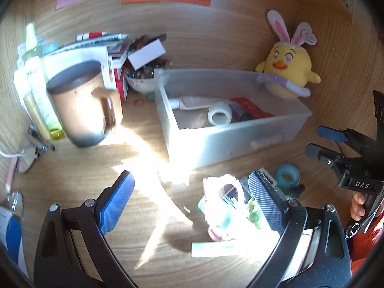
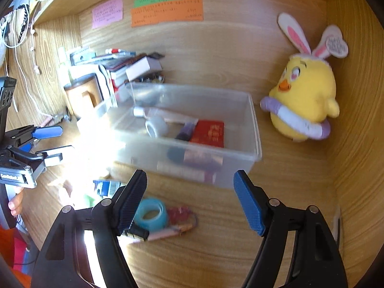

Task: Organize objects
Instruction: 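Move the right gripper toward the blue tape roll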

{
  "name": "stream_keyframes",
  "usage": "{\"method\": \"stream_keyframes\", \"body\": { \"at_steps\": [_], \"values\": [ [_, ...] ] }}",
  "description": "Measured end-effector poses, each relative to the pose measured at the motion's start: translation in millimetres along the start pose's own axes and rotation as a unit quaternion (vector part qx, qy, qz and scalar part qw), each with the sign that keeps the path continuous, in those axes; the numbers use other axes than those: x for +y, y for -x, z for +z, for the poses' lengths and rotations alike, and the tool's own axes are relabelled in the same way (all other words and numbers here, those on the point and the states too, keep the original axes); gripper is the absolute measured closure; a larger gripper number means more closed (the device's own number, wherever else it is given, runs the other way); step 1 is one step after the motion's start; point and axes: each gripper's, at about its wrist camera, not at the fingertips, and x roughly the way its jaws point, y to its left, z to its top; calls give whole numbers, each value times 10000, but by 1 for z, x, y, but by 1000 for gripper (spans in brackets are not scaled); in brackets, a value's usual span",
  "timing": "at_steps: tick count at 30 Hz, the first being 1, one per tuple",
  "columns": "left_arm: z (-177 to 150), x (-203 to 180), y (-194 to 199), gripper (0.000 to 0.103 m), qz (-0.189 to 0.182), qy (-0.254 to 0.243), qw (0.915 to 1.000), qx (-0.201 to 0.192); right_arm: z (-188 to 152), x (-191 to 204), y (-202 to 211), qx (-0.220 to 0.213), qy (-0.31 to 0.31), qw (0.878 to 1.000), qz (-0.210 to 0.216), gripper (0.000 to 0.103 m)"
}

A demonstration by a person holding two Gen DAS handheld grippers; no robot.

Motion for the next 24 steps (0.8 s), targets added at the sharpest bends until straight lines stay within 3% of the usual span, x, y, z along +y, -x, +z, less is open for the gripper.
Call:
{"method": "stream_keyframes", "body": {
  "at_steps": [10, 24],
  "values": [
    [-22, -6, -16, 6, -130, 7, 9993, 360, -22, 1, -21, 547, -60, 9981, 290, 31],
    [-10, -6, -36, 6, -336, 61, 9979, 554, -18, 18, -34, 736, 393, 9959, 347, 32]
  ]
}}
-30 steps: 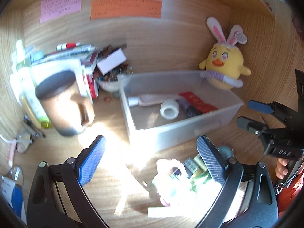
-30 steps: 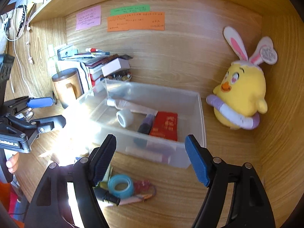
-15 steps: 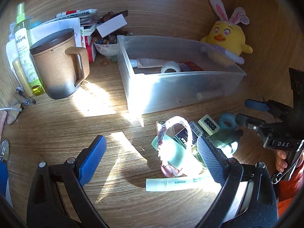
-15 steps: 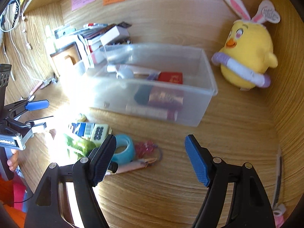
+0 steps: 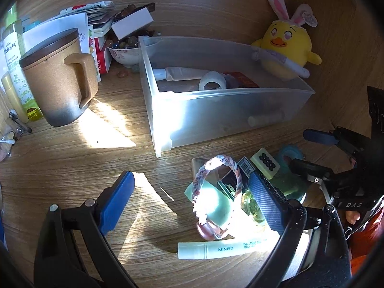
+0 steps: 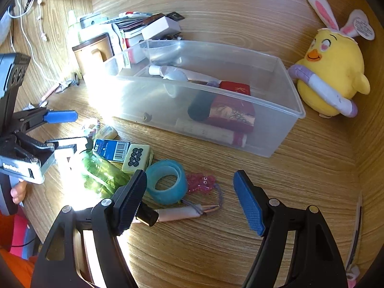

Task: Organize objects
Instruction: 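Move the right gripper toward the blue tape roll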

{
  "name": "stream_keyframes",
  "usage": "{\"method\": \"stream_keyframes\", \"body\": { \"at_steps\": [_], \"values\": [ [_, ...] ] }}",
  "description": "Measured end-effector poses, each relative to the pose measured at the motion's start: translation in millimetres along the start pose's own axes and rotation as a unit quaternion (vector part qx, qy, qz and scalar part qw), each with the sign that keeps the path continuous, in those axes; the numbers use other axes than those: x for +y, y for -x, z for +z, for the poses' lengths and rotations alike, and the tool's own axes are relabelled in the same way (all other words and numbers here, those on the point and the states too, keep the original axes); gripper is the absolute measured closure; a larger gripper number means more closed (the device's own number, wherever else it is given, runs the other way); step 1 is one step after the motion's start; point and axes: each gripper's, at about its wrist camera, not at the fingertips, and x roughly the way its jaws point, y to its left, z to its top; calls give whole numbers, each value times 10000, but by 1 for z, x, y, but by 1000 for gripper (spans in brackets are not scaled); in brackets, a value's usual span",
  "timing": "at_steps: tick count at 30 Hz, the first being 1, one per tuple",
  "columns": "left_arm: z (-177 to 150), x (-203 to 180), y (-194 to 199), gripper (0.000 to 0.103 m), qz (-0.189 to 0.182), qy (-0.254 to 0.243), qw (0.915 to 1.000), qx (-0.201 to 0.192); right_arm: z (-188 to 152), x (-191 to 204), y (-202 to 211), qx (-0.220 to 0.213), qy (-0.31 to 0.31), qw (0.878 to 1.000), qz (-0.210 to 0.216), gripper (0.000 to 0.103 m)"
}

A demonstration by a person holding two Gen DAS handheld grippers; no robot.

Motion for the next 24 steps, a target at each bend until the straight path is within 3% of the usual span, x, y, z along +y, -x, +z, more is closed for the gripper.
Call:
{"method": "stream_keyframes", "body": {
  "at_steps": [3, 5, 9, 11, 18, 22, 24],
  "values": [
    [3, 2, -1, 13, -123, 86, 9999, -19, 2, 1, -4, 48, 24, 9999, 94, 32],
    [4, 2, -2, 30, -168, 62, 9998, 2, 2, 1, -5, 32, 23, 9999, 112, 32],
    [4, 1, -3, 45, -274, 48, 9996, 1, 5, 1, -5, 15, 30, 9999, 163, 45],
    [3, 0, -5, 59, -341, 18, 9994, 50, 6, 2, -5, 5, 45, 9999, 157, 50],
    [1, 6, 0, 77, -398, 67, 9992, 27, 9, -3, -5, -25, -39, 9999, 101, 66],
    [1, 10, 3, 92, -397, 114, 9991, -27, 10, -9, -5, 5, -166, 9998, 131, 66],
    [1, 12, 6, 94, -364, 159, 9991, -110, 9, -11, -4, 24, -223, 9996, 190, 66]
  ]
}}
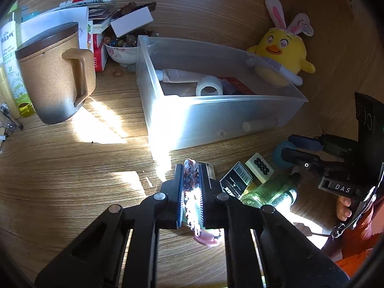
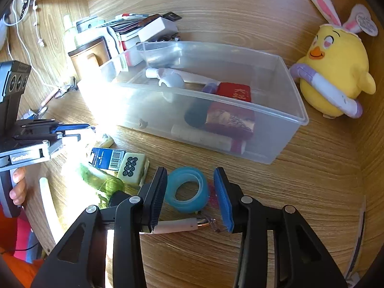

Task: Organize objects
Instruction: 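Move the right gripper toward the blue tape roll, then grasp the blue tape roll with the right gripper while the left grasps the braided pink cord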

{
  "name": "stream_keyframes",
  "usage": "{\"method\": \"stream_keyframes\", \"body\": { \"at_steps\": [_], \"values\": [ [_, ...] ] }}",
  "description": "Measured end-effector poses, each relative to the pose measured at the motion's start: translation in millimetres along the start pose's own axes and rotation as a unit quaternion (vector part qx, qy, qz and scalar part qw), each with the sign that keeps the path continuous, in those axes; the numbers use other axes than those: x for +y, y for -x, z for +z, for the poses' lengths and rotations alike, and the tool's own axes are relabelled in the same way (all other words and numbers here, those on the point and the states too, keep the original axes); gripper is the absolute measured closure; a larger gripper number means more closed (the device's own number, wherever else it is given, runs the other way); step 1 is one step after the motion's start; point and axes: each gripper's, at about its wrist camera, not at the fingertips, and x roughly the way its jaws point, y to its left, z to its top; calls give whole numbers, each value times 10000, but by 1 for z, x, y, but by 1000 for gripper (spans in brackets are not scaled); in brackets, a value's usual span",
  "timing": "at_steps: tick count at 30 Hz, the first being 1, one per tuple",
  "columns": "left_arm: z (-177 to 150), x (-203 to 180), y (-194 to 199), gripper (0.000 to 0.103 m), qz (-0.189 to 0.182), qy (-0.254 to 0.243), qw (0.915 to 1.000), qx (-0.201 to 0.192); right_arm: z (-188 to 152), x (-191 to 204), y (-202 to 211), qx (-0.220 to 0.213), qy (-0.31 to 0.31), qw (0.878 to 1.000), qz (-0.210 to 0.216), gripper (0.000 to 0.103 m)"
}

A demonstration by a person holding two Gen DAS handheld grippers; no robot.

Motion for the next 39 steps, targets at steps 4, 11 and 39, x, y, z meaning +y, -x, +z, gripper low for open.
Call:
{"method": "stream_keyframes", "body": {
  "at_steps": [4, 11, 39],
  "values": [
    [3, 3, 5, 95, 41, 80, 9998, -149, -2, 2, 3, -2, 65, 10000, -11, 66],
    [8, 0, 20, 97, -27, 150, 9991, -401, -4, 12, 1, -8, 279, 9995, -153, 66],
    [52, -31, 77, 100, -163, -222, 9902, -1371, 10, 22, -20, 360, 574, 9977, -47, 86]
  ]
}}
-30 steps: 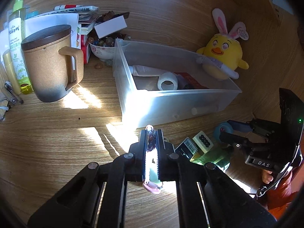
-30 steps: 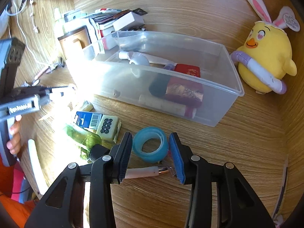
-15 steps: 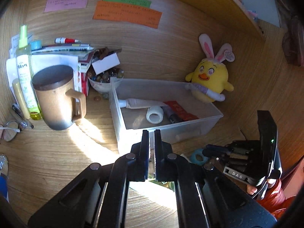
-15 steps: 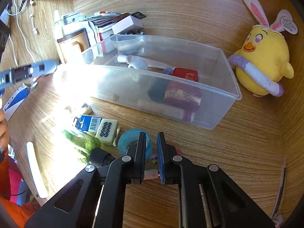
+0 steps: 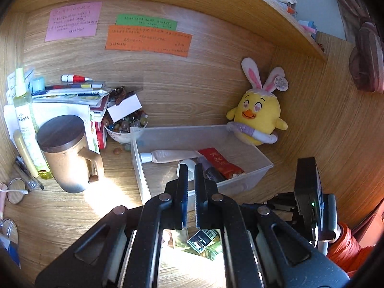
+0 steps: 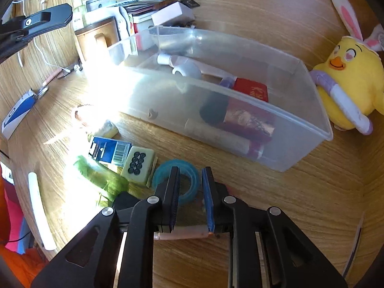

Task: Organize objects
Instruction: 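Grasp the blue tape roll with the right gripper while the left grasps the braided pink cord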

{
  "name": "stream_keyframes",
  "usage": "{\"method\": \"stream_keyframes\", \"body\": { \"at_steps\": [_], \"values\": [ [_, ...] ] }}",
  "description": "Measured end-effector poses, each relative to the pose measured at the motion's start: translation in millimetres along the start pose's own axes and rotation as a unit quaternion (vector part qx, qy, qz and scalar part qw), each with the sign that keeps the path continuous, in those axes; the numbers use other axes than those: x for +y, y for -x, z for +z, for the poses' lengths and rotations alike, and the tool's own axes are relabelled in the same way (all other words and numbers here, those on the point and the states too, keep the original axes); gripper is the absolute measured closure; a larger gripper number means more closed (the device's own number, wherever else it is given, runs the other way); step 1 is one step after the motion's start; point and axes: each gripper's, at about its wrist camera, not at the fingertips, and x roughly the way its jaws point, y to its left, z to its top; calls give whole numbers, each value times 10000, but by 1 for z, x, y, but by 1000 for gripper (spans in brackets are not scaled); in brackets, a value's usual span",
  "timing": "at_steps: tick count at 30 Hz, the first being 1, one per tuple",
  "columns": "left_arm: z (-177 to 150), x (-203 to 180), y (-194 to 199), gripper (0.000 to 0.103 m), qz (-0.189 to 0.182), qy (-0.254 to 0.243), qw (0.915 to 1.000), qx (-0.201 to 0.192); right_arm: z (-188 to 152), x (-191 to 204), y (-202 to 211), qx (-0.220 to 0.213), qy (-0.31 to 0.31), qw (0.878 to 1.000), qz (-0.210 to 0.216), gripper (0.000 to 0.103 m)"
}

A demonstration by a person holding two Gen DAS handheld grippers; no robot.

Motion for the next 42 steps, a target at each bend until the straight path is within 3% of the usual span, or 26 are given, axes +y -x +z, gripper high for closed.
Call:
{"method": "stream_keyframes", "body": {
  "at_steps": [6, 13, 19, 23, 28, 35, 42],
  "values": [
    [-19, 17, -10, 94, 158, 124, 9986, 499, -1, -4, 4, -158, -107, 9998, 49, 94],
    [-49, 32, -37, 75, 116, 298, 9913, 1280, -4, -7, 19, -438, -332, 9985, 75, 95],
    [-68, 34, -64, 74, 62, 358, 9818, 1866, -8, -11, 26, -500, -341, 9982, 49, 95],
    [-72, 43, -72, 74, 134, 536, 9784, 1991, -8, -11, 26, -362, -307, 9986, 213, 93],
    [-70, 51, -74, 74, 231, 660, 9782, 1954, -8, -8, 21, -314, -214, 9987, 329, 61],
    [-73, 57, -66, 74, 434, 499, 9793, 1912, -9, 3, 14, -170, 66, 9993, 316, 60],
    [-70, 55, -71, 74, 405, 509, 9804, 1862, -7, 5, 3, -21, 146, 9995, 284, 60]
  ]
}}
